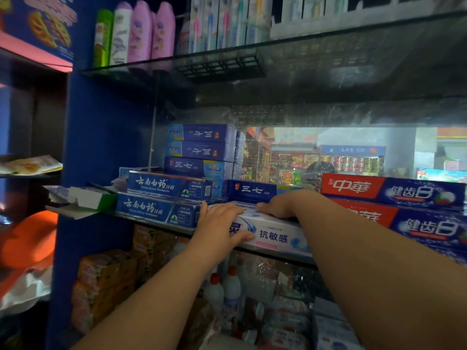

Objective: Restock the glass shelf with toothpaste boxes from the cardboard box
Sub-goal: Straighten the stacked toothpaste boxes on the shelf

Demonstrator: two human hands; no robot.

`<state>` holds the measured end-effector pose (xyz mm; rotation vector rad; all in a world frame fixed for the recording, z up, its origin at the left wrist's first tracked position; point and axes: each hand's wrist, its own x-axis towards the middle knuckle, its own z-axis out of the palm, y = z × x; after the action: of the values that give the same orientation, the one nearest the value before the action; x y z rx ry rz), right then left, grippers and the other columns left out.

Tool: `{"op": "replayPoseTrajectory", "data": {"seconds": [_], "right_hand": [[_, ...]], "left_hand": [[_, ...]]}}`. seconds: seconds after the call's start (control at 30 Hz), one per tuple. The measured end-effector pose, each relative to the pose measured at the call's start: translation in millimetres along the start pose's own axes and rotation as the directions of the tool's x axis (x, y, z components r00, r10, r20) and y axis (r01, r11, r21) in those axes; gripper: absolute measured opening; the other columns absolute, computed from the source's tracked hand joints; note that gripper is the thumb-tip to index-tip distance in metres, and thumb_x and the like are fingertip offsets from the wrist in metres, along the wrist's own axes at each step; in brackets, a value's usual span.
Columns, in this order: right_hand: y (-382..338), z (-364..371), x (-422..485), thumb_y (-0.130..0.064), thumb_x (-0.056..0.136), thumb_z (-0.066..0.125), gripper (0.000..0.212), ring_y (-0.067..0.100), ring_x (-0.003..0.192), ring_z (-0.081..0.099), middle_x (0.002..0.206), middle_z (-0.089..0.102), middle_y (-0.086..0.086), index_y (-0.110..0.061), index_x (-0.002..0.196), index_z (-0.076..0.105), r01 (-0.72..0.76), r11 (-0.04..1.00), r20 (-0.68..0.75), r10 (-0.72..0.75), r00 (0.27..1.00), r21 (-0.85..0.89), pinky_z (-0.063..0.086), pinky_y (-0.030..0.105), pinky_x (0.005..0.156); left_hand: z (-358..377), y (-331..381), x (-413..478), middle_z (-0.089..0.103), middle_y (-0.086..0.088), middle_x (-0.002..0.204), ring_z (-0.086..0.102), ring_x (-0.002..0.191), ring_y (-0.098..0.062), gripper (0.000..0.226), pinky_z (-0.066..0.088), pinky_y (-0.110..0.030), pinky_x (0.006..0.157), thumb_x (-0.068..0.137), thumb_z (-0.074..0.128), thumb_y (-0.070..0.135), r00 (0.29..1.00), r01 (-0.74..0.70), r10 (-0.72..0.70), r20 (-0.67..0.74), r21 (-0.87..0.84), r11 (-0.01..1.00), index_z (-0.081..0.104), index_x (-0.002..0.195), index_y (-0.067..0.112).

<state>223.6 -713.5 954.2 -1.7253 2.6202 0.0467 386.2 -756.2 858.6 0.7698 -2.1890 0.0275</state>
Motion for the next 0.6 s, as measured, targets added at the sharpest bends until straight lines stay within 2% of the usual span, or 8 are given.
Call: {"op": "replayPoseTrajectory", "data": {"seconds": [0.2,0.37,0.47,0.53,0.6], "right_hand": [[-6,-1,-9,-0.059,0.098,0.020,0.068,0.026,0.140,0.032,0.154,0.032,0.008,-0.014,0.147,0.035,0.022,0.999,-0.044,-0.024,0.999,-0.037,0.025,0.042,0.112],[-12,0,-26,-0.057,0.098,0.026,0.063,0.026,0.131,0.043,0.146,0.044,0.008,-0.016,0.143,0.041,0.093,0.996,-0.124,-0.094,0.988,-0.013,0.031,0.042,0.108],[-14,-1,-51,-0.049,0.101,0.024,0.058,0.026,0.139,0.033,0.153,0.033,0.008,-0.016,0.148,0.033,0.171,0.985,-0.150,-0.173,0.973,-0.029,0.025,0.039,0.112],[-14,-1,-69,-0.050,0.100,0.028,0.056,0.024,0.140,0.032,0.154,0.031,0.004,-0.020,0.148,0.033,0.220,0.975,-0.195,-0.213,0.957,0.014,0.026,0.037,0.111],[-13,-1,-86,-0.054,0.097,0.036,0.057,0.022,0.135,0.038,0.151,0.038,0.001,-0.024,0.145,0.039,0.270,0.962,-0.226,-0.255,0.940,0.034,0.032,0.036,0.105]], "left_hand": [[-4,2,1,0.037,0.013,0.147,0.026,0.139,-0.008,0.064,-0.008,-0.040,0.119,0.083,0.059,0.055,0.999,0.002,-0.003,0.046,0.020,1.000,0.040,0.139,0.030],[-11,4,-2,0.045,0.010,0.138,0.034,0.133,-0.012,0.062,-0.002,-0.040,0.119,0.079,0.067,0.049,0.999,0.018,-0.020,0.047,0.032,0.999,0.044,0.132,0.028],[-15,8,-1,0.039,0.009,0.139,0.032,0.133,-0.014,0.071,0.002,-0.046,0.118,0.078,0.068,0.049,0.999,0.015,-0.019,0.050,0.082,0.997,0.036,0.138,0.029],[-20,9,-1,0.034,0.009,0.138,0.031,0.123,-0.012,0.074,0.005,-0.047,0.117,0.082,0.065,0.047,0.996,-0.002,-0.008,0.089,0.107,0.994,0.029,0.145,0.030],[-28,8,1,0.037,0.008,0.126,0.032,0.108,-0.009,0.063,0.012,-0.046,0.117,0.084,0.064,0.042,0.994,-0.015,0.009,0.107,0.056,0.998,0.039,0.141,0.030]]}}
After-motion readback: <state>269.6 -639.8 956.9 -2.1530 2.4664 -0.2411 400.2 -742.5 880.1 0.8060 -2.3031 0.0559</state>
